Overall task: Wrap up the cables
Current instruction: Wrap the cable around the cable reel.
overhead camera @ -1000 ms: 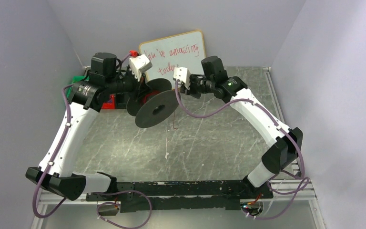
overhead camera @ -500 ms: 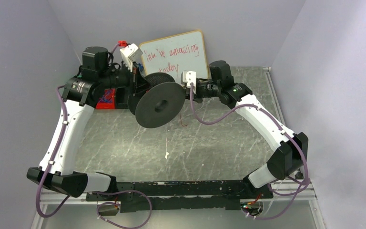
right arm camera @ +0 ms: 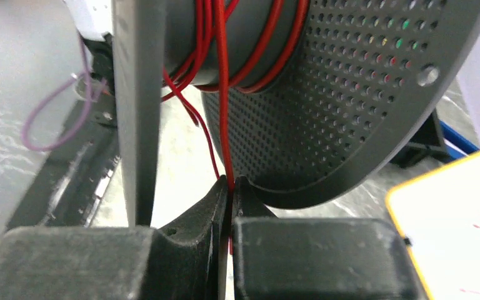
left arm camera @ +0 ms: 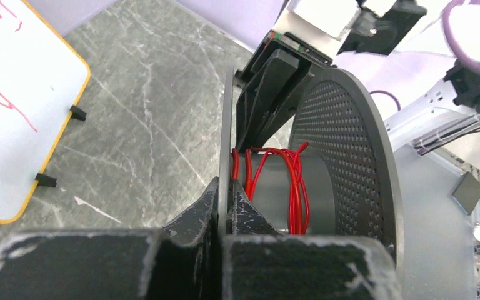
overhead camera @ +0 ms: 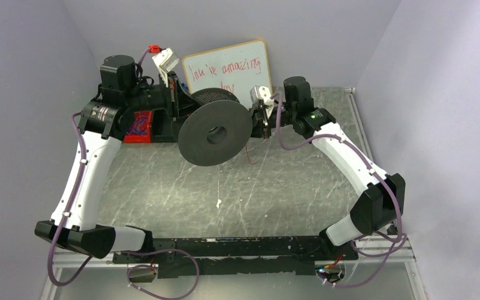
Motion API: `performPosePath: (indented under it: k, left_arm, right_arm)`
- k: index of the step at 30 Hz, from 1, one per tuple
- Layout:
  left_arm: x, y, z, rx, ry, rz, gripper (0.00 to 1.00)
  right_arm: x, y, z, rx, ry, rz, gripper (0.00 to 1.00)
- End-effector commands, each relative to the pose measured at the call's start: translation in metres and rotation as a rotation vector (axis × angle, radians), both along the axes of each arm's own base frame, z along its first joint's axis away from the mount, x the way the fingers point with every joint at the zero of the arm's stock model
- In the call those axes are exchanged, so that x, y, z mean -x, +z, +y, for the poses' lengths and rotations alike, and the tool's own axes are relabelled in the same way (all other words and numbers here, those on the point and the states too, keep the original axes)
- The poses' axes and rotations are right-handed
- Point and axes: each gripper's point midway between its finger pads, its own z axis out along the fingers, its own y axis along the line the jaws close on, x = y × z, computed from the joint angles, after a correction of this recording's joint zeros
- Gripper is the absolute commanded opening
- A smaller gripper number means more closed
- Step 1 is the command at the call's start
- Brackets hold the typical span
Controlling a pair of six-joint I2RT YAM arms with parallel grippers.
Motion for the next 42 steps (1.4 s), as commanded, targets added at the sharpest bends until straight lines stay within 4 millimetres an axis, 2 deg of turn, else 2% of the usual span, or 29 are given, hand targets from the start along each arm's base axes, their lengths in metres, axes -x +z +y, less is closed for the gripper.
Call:
performPosePath:
  k: [1, 2, 5, 10, 13, 19, 28, 35, 39, 42]
  left_arm:
    - [0.019, 0.059, -0.006, 0.118, -0.082, -0.143, 0.02]
    - [0.019, 0.058, -0.007, 0.123, -0.087, -0.137, 0.02]
    - [0.021, 0.057, -0.008, 0.131, -0.097, -0.123, 0.02]
    - [0.023, 0.061, -0.007, 0.139, -0.097, -0.127, 0.02]
    - [0.022, 0.066, -0.006, 0.149, -0.093, -0.128, 0.02]
    - [0.018, 0.07, -0.004, 0.167, -0.083, -0.12, 0.02]
    - [0.018, 0.079, 0.001, 0.165, -0.064, -0.152, 0.02]
    - [0.011, 0.057, 0.005, 0.136, -0.012, -0.089, 0.02]
    - [0.005, 0.04, 0.009, 0.105, 0.033, -0.065, 0.03]
    - [0.007, 0.04, 0.009, 0.105, 0.025, -0.067, 0.02]
  right_arm:
    - [0.027, 0.028, 0.004, -0.119, 0.107, 0.135, 0.06]
    - [0.032, 0.032, 0.004, -0.134, 0.1, 0.216, 0.06]
    - [0.036, 0.045, 0.005, -0.201, 0.116, 0.235, 0.08]
    - [0.029, 0.042, 0.01, -0.221, 0.089, 0.294, 0.15]
    - [0.034, 0.044, 0.011, -0.248, 0.108, 0.321, 0.17]
    - [0.038, 0.05, 0.009, -0.266, 0.103, 0.306, 0.19]
    - [0.035, 0.04, 0.005, -0.205, 0.072, 0.231, 0.25]
    - [0.004, 0.027, -0.01, -0.098, -0.078, 0.119, 0.38]
    - [-0.006, 0.032, -0.026, -0.085, -0.139, 0.077, 0.44]
    - [-0.007, 0.034, -0.033, -0.084, -0.17, 0.05, 0.51]
